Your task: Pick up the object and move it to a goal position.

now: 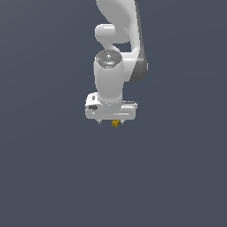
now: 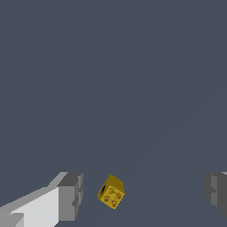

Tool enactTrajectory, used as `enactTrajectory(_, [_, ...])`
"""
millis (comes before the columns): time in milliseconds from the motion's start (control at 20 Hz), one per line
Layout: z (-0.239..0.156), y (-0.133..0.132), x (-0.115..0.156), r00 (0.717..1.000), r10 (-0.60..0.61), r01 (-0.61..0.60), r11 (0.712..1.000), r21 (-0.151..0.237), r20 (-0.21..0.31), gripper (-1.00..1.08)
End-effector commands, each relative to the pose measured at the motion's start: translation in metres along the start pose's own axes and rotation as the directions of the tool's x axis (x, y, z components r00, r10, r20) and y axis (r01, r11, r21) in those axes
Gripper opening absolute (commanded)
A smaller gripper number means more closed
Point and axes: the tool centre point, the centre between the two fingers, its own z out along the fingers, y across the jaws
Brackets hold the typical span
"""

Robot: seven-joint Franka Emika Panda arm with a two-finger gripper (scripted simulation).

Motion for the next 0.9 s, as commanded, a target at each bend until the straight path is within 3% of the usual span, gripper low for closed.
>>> enactTrajectory(0, [0.000,-0.001,0.000,1.000,-0.002,0.002,1.000,0.001,0.000,1.00])
enactTrajectory(400, [0.004,-0.002,-0.003,1.000,0.020,-0.020,1.000,0.001,0.001,1.00])
enactTrajectory(850, [0.028,-0.009,-0.022,0.991,0.135,-0.135,0.991,0.002,0.006,1.00])
